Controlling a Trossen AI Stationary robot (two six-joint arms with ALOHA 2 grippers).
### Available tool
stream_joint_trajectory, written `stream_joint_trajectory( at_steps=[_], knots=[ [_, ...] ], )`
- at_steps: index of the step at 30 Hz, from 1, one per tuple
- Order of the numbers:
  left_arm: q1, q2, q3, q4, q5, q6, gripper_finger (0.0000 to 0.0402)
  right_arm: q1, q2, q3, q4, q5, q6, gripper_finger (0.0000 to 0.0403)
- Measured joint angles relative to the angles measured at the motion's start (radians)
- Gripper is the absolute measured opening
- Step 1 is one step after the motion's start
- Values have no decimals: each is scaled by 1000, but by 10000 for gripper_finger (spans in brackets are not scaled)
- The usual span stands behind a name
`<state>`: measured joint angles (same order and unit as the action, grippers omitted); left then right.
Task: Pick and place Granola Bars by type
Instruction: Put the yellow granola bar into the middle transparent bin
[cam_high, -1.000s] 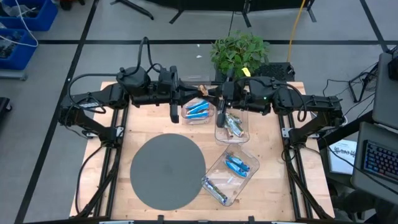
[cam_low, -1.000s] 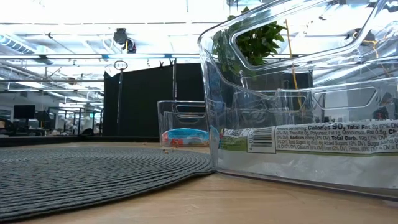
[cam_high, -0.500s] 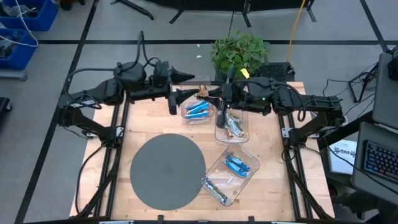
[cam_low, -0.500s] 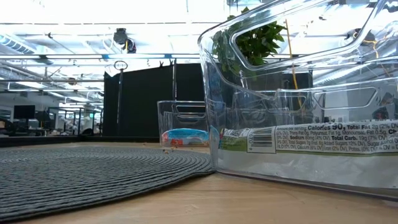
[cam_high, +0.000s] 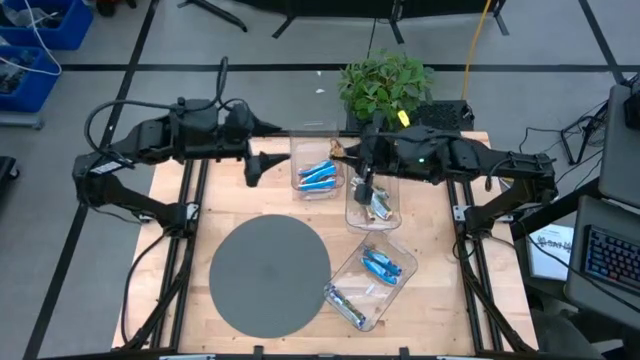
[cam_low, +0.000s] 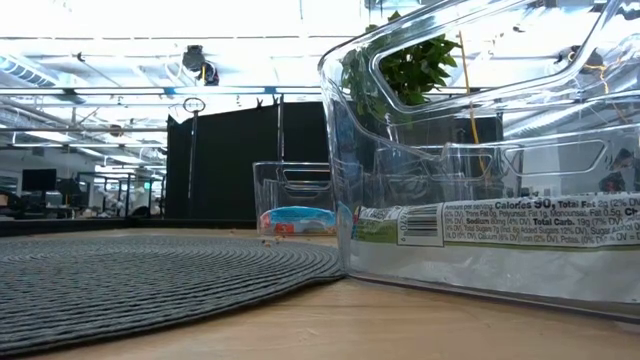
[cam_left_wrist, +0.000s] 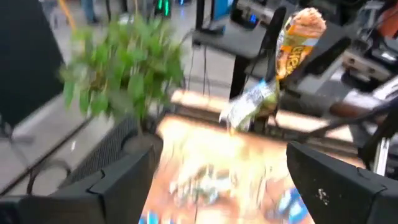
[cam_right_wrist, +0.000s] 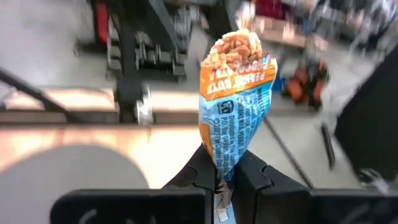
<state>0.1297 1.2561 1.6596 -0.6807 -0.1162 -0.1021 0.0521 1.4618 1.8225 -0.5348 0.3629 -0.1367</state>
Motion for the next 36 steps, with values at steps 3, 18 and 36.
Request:
stream_joint_trajectory(
  at_steps=[3,18,36],
  knots=[
    [9,-23,-1,-103,0,-22,354,-12,2,0,-123,3,48,12],
    [3,-67,0,-409,11,-70,369,-80,48,-112,-415,-25,135,11],
    [3,-258,-123,-354,-54,-61,361,-124,48,-614,-280,-209,281,10]
  ],
)
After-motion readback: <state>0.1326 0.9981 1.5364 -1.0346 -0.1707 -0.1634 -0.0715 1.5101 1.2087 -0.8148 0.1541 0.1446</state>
